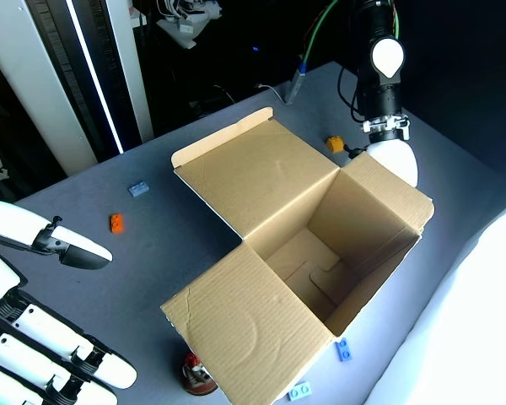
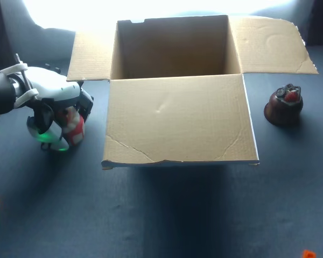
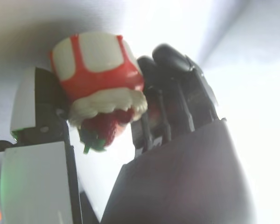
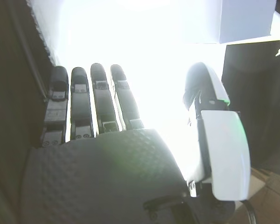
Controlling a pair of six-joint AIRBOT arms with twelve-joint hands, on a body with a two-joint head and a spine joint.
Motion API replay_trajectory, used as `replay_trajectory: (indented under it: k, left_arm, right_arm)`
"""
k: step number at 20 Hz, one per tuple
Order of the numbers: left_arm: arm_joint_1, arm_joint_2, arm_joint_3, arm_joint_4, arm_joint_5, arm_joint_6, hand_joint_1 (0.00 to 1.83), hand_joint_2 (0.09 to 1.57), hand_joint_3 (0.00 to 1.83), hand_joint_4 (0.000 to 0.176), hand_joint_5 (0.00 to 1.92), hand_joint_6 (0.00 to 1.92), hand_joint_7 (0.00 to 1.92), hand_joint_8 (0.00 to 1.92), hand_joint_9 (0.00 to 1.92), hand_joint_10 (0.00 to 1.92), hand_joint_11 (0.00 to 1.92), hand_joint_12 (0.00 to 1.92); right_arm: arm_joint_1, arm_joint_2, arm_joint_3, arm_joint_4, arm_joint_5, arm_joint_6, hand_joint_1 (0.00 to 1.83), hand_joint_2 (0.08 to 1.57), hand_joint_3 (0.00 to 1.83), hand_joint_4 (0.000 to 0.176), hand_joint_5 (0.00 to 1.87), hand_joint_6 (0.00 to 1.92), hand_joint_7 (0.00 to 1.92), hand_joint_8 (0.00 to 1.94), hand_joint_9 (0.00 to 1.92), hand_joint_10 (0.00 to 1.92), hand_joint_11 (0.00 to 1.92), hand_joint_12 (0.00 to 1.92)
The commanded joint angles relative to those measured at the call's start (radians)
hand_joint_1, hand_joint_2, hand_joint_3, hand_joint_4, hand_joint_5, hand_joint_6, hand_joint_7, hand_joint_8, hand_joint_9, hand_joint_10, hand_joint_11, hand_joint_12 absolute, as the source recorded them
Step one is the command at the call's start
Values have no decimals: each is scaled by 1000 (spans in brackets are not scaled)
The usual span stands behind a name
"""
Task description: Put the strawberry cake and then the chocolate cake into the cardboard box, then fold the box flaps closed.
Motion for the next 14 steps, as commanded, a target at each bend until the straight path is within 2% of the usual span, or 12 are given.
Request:
replay_trajectory:
  k: [1, 2, 3, 5, 7, 10, 12, 13, 14]
  left_arm:
    - [-9, 9, 1, -1, 23, 0, 1110, 1299, 1, 3, 617, 1436, 663, 1586, 383, 1569, 297, 1792]
    - [-12, 11, 0, -1, 22, 0, 1110, 1299, 1, 3, 617, 1436, 663, 1586, 383, 1569, 297, 1792]
    - [-17, 14, 0, -1, 22, -1, 1108, 1297, 0, 15, 627, 1445, 663, 1569, 380, 1561, 294, 1788]
    - [-31, 26, 0, -1, 22, -8, 1114, 1298, 0, 0, 617, 1423, 672, 1586, 389, 1552, 307, 1790]
    - [-42, 41, -4, -1, 28, -10, 1113, 1297, 0, 0, 618, 1421, 671, 1583, 383, 1522, 290, 1784]
    - [-62, 71, -12, -1, 31, -17, 1112, 1299, 0, 0, 609, 1428, 675, 1580, 390, 1493, 296, 1800]
    - [-83, 94, -19, -1, 31, -17, 1108, 1292, 0, 24, 618, 1474, 687, 1500, 437, 1345, 300, 1759]
    - [-89, 103, -23, -1, 31, -17, 1121, 1281, 0, 7, 651, 1392, 693, 1527, 453, 1361, 303, 1740]
    - [-98, 118, -29, -1, 31, -18, 1123, 1280, 0, 3, 654, 1378, 693, 1538, 451, 1363, 300, 1734]
  right_arm:
    - [13, 15, 3, -7, 108, 1, 176, 1214, 1, 0, 160, 6, 143, 2, 111, 8, 0, 397]
    - [13, 15, 3, -7, 108, 1, 176, 1214, 1, 0, 160, 6, 143, 2, 111, 8, 0, 397]
    - [13, 15, 3, -7, 108, 1, 169, 1212, 0, 0, 170, 8, 144, 1, 116, 9, 0, 462]
    - [13, 15, 3, -7, 108, 1, 210, 1206, 0, 0, 183, 12, 152, 4, 118, 9, 0, 469]
    - [13, 15, 2, -7, 108, 1, 186, 1208, 0, 0, 174, 7, 149, 2, 115, 7, 0, 407]
    - [13, 16, 2, -7, 108, 1, 179, 1209, 0, 0, 163, 2, 142, 1, 113, 5, 0, 433]
    - [13, 16, 2, -7, 109, 1, 150, 1211, 1, 0, 179, 7, 150, 1, 125, 8, 0, 505]
    - [13, 16, 2, -7, 109, 1, 162, 1209, 0, 0, 189, 10, 161, 5, 130, 10, 0, 508]
    - [13, 17, 2, -7, 109, 1, 166, 1210, 1, 0, 186, 9, 165, 6, 134, 12, 0, 510]
